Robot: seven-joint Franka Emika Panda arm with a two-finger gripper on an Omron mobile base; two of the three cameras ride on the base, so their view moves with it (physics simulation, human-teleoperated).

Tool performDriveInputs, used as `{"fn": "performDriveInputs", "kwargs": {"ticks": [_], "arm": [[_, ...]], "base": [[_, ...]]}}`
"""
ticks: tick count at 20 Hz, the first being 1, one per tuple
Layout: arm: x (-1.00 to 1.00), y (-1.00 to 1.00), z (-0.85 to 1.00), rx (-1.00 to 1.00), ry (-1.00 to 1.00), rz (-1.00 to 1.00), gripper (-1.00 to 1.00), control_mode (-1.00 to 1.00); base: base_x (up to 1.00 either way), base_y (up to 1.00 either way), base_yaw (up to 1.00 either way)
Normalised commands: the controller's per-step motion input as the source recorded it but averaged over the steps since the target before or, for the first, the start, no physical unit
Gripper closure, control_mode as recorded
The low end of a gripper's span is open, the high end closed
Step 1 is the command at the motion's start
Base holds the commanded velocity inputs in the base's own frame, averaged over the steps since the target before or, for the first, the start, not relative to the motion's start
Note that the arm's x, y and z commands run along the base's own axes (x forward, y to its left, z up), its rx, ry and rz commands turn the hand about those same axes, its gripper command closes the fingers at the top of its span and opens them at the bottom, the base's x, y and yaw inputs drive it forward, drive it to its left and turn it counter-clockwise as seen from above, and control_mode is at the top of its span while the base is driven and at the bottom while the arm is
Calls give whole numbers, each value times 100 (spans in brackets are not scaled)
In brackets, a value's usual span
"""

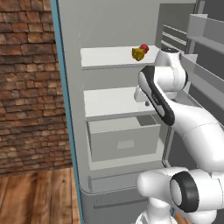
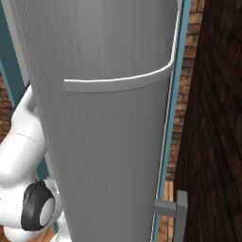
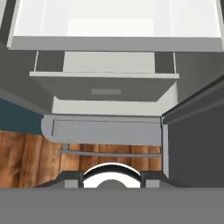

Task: Pick the cheese from the fridge and the cheese grater from the cabinet and place them next to the salad bowl.

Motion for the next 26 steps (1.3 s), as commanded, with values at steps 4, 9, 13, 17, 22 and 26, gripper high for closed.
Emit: {"fn": "performDriveInputs", "kwargs": {"ticks": [4, 9, 13, 17, 22, 26], "arm": [[-3, 0, 0, 0, 0, 0, -100, -100], [-7, 5, 1, -1, -22, 2, -100, -100], [0, 8, 21, 0, -30, 0, -100, -100], [1, 18, 32, 0, -18, -3, -100, -100], [7, 10, 39, 0, -16, -6, -100, -100], [11, 1, 43, -2, -14, -12, -100, -100]], "base": [[0, 0, 0], [0, 0, 0], [0, 0, 0], [0, 0, 0], [0, 0, 0], [0, 0, 0]]}}
